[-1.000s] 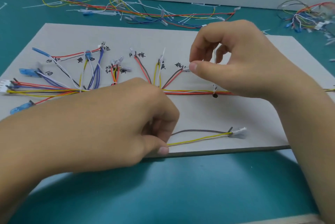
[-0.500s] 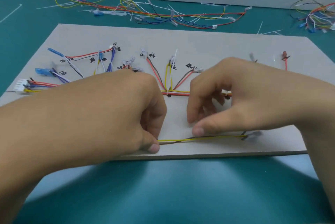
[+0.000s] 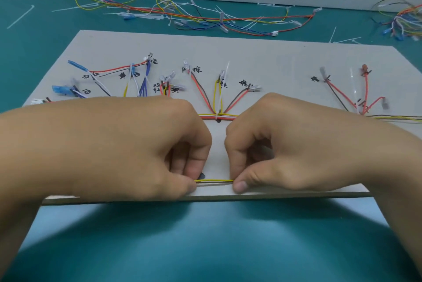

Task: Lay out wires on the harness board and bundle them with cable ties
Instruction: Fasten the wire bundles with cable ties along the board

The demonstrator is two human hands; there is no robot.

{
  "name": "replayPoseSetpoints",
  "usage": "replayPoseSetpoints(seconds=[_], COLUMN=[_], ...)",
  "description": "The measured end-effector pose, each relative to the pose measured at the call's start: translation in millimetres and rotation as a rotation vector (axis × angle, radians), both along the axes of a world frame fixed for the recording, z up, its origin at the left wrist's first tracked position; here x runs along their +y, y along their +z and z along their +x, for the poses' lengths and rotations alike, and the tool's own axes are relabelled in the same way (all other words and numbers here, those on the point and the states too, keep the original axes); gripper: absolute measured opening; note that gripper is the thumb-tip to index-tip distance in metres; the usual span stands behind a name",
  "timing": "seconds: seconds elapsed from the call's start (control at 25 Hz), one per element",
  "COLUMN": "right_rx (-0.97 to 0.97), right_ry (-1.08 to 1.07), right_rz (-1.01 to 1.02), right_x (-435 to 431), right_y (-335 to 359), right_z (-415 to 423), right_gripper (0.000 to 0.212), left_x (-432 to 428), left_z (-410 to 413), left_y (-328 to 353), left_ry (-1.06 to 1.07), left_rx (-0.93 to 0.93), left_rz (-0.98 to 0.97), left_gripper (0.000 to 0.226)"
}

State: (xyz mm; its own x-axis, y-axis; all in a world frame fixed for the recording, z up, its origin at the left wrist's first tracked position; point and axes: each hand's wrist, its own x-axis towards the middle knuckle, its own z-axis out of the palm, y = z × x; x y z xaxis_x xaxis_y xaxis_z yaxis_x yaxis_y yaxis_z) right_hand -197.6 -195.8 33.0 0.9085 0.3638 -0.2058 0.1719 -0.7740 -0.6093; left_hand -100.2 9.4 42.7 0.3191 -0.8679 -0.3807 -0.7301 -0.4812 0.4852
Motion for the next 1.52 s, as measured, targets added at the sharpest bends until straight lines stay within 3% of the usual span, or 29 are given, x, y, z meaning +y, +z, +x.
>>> replayPoseSetpoints(seconds=[0.12,0.32,0.48,0.56,0.68,0.8,1.0,1.4,1.52], right_rx=[0.014,0.103,0.16,0.0,-0.256,-0.332,-0.327,-0.228,-0.213], right_ry=[-0.015,-0.054,-0.022,-0.186,-0.639,-0.891,-0.756,-0.679,-0.615], right_rz=[0.004,0.038,0.114,0.161,0.109,-0.003,-0.264,-0.319,-0.397], right_x=[1.4,-2.1,-10.0,-34.9,-84.7,-111.5,-124.7,-150.2,-150.9], right_y=[-2.1,-4.2,14.1,29.3,40.1,25.6,-1.7,-19.0,-17.7], right_z=[0.4,6.4,14.3,29.6,69.1,120.8,188.6,216.1,218.3], right_gripper=[0.015,0.02,0.012,0.008,0.014,0.008,0.025,0.018,0.01], left_x=[3.0,6.1,5.3,3.7,3.8,2.4,3.5,3.4,3.0], left_z=[13.2,19.5,21.4,21.1,21.1,20.4,22.2,19.7,20.5], left_y=[-2.1,-4.5,-7.3,-9.2,-13.5,-14.1,-13.3,-12.0,-11.6], left_ry=[0.021,0.03,0.048,0.046,0.047,0.053,0.062,0.086,0.101], left_rx=[0.222,0.261,0.297,0.295,0.251,0.242,0.284,0.316,0.284], left_rz=[0.015,0.089,0.144,0.159,0.16,0.165,0.164,0.159,0.158], left_gripper=[0.016,0.02,0.009,0.005,0.009,0.011,0.01,0.002,0.012])
